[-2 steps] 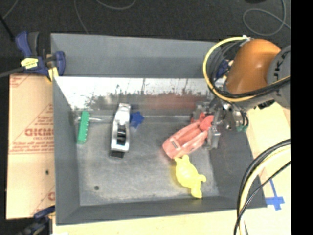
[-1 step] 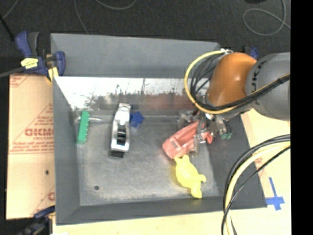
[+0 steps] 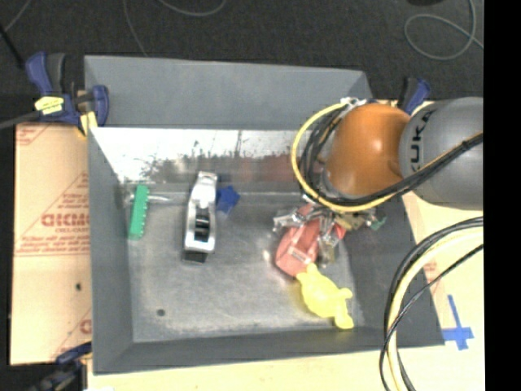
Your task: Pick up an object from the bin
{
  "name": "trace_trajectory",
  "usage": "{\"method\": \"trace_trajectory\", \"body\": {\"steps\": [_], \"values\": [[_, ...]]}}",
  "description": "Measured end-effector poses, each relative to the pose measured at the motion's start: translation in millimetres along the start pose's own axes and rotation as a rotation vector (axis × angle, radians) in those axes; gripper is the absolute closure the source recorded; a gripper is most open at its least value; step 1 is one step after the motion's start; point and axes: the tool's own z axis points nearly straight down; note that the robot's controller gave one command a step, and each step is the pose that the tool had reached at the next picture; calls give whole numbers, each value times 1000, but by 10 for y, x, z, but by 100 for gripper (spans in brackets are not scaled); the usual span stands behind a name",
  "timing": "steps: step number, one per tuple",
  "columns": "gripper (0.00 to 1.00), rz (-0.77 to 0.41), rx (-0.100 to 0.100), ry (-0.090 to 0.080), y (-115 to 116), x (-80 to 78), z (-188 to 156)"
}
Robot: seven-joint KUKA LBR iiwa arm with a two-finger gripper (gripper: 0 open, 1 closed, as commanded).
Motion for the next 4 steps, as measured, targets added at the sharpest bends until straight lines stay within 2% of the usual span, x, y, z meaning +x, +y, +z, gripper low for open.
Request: {"method": "trace_trajectory", "body": {"steps": [4], "values": [[100,2,0,0,-1,0,0]]}}
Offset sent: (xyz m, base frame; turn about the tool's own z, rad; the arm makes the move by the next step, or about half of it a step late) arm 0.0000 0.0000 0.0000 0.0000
